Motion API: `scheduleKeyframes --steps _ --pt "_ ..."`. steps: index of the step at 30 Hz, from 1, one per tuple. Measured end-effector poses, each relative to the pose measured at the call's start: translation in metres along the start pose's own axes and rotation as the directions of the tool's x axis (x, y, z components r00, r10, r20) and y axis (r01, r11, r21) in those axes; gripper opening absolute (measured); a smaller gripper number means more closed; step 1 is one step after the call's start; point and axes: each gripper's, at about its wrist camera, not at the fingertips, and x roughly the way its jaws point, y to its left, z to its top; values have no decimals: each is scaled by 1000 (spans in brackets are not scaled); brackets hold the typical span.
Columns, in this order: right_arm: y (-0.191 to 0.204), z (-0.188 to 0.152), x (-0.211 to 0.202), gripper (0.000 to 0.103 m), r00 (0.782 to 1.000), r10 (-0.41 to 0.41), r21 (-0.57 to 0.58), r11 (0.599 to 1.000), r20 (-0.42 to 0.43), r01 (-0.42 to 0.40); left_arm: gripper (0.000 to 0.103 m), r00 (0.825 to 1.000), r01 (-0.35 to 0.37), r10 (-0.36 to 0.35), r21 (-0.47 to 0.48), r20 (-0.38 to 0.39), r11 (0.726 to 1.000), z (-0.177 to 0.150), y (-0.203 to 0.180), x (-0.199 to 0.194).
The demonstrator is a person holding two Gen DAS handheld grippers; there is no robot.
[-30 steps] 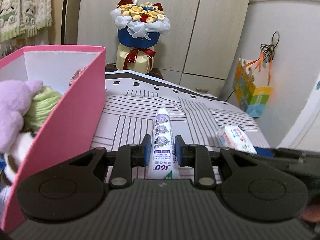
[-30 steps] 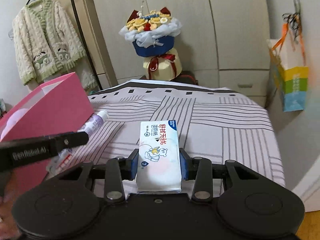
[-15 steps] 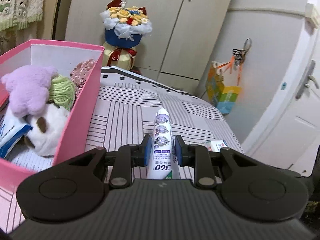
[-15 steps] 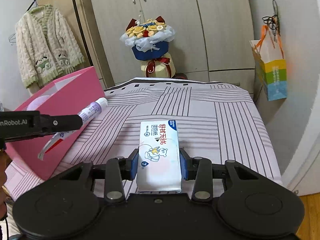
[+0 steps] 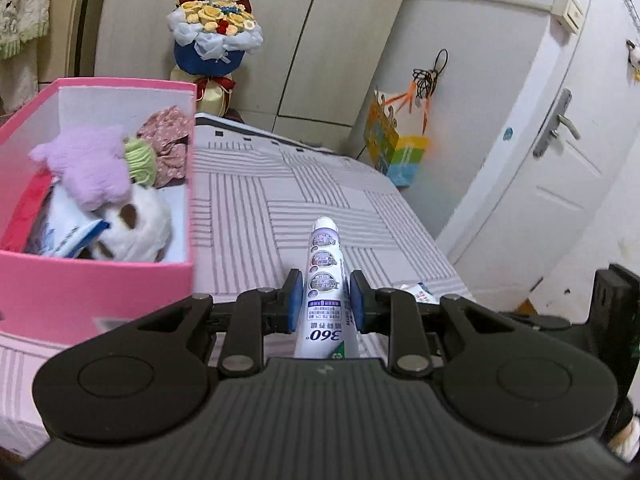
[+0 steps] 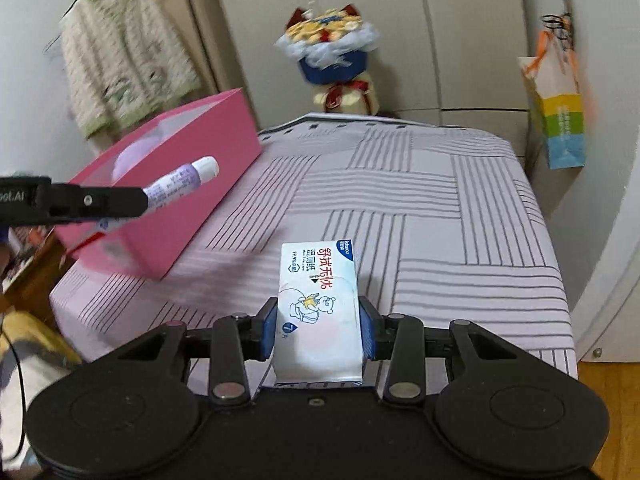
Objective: Organize soft objects
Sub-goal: 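Carry the tissue packet with the right tool into the pink box while the left tool carries the tube there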
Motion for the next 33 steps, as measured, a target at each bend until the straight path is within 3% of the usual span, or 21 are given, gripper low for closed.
scheduleKeyframes --steps 6,11,22,28,33 --pt "18 8 -18 45 999 43 -55 998 -20 -44 24 999 -2 2 11 -51 1000 -5 5 -19" --pt "40 20 -27 45 996 90 -111 989 -28 -93 24 999 25 -24 4 -47 1000 -4 9 -37" --pt "99 57 -41 45 966 255 -229 939 -33 -256 24 995 -45 41 50 91 998 19 17 -98" --pt "133 81 -33 45 956 293 -300 911 -17 -284 24 981 -110 105 22 162 994 30 35 -123" --pt "145 105 -17 45 949 314 -294 907 0 -301 24 961 -159 159 -19 228 987 42 58 -135"
